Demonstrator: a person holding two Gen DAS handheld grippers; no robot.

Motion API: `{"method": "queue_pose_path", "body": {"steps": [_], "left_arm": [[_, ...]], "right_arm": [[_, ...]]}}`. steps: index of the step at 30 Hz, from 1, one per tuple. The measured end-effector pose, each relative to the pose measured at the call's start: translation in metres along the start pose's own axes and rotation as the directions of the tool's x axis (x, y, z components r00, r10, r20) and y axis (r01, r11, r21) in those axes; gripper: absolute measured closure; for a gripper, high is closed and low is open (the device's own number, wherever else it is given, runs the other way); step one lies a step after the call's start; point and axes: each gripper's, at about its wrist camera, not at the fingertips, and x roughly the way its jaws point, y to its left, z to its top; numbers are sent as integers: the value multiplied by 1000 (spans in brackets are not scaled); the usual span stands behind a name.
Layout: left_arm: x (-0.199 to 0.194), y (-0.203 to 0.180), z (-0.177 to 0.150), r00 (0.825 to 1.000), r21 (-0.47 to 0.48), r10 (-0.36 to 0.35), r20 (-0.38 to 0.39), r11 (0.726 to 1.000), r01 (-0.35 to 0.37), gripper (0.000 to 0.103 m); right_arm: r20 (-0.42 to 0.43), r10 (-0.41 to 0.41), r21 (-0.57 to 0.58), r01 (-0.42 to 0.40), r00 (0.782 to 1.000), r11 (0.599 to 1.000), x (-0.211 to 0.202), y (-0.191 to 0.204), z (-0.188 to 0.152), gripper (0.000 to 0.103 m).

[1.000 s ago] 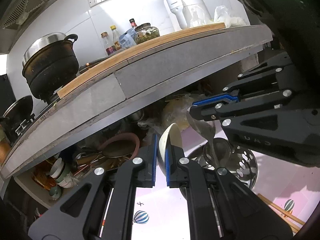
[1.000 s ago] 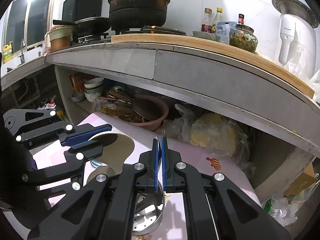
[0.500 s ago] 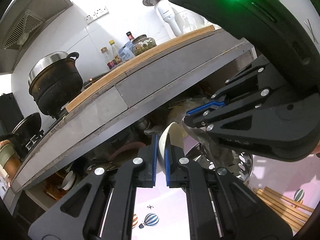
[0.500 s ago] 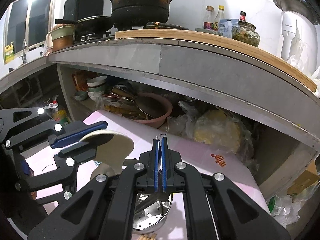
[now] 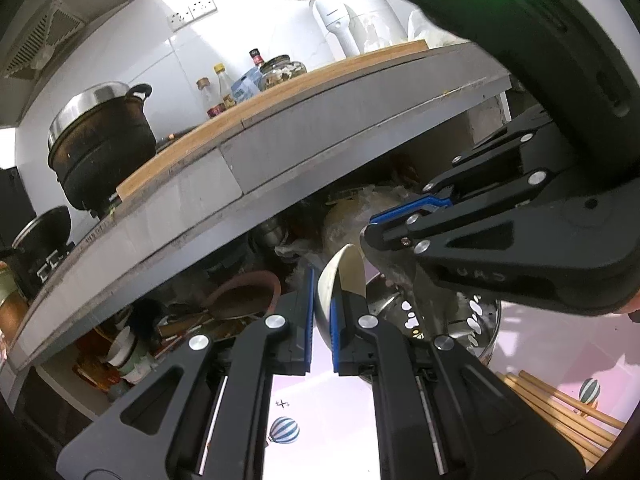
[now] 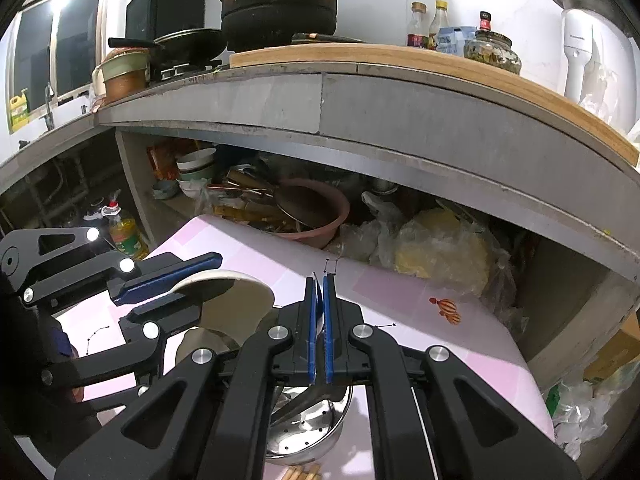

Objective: Organize utensils
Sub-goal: 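Carry the ladle and the spoon over the steel holder with both tools, then insert the spoon into the holder with the right tool while the left tool lowers the ladle in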

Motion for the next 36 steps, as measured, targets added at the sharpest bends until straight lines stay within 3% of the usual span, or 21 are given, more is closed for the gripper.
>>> {"method": "queue_pose_path", "body": {"steps": [23, 36], "left_arm": [[9, 0, -6, 999, -12, -24, -22, 1000, 24, 96], [4, -1, -6, 1000, -19, -17, -1, 1000, 17, 96]], "right_arm": [[-24, 97, 82, -95, 995, 992, 5, -11, -19, 98], [-32, 101, 88, -98, 994, 991, 6, -9, -23, 98]]}}
